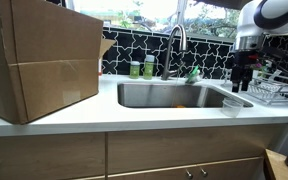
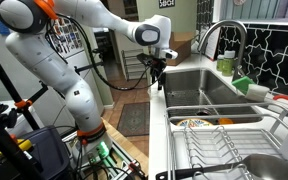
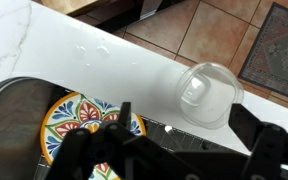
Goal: Pick up the small clear lunch box and fetch some water, pour the water onto the plate in the sink twice, put the small clear lunch box on the white kitchen counter in front of the sink
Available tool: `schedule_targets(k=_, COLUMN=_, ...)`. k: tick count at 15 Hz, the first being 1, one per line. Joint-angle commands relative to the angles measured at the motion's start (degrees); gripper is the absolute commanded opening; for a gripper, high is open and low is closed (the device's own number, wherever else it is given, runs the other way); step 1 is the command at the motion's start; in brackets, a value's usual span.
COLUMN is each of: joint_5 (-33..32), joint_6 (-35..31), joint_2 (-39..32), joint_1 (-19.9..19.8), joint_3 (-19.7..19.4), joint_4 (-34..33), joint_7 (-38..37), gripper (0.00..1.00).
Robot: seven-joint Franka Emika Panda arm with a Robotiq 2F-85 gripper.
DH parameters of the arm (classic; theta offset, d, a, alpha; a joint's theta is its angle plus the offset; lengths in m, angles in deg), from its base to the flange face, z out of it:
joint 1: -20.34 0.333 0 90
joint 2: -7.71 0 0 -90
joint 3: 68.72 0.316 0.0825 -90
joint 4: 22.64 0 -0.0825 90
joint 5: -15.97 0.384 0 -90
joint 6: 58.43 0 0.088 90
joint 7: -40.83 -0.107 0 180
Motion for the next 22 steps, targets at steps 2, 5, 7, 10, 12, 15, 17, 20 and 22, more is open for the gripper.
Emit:
schedule_targets(k=2, joint_5=-1.9, joint_6=-3.3, joint_2=-0.1, joint_1=1.2, joint_3=-0.1, joint_4=2.3, joint_7=3.7, gripper=1.00)
schedule_targets(k=5, joint_5=-2.4, joint_6=-5.0, joint_2=-0.6, joint_1=1.4, joint_3=-0.3, joint_4=3.1, joint_7=5.2, gripper=1.00)
schedule_targets(k=7, joint_5=-2.7, joint_6=-6.2, joint_2=-0.9, joint_1=1.3, joint_3=-0.4, joint_4=3.6, joint_7=5.8, gripper=1.00)
schedule_targets(k=10, joint_5=-2.7, joint_6=-7.5, joint_2=-1.4, joint_1=1.4, joint_3=-0.4, joint_4=4.2, joint_7=6.4, gripper=0.95)
schedule_targets(k=12, joint_5=-2.7, joint_6=-8.5, joint_2=-1.8, joint_1=1.4, joint_3=-0.4, joint_4=4.5, joint_7=6.5, gripper=0.89)
schedule_targets(k=15, joint_5=-2.8, joint_6=-9.8, joint_2=-2.1, joint_1=1.3, joint_3=-0.5, joint_4=5.1, joint_7=6.6, gripper=0.81)
schedule_targets(k=17, joint_5=-3.1, joint_6=-10.5, joint_2=-2.4, joint_1=1.3, joint_3=-0.4, joint_4=5.5, joint_7=6.6, gripper=0.74)
schedule_targets(k=20, joint_5=-3.3, joint_6=-10.7, joint_2=-2.7, joint_1=1.2, joint_3=-0.4, joint_4=5.4, joint_7=6.5, gripper=0.64)
schedule_targets(k=22, joint_5=-3.5, joint_6=-11.0, joint_2=-2.9, joint_1=1.2, joint_3=-0.4, joint_4=5.3, joint_7=6.4, gripper=0.45)
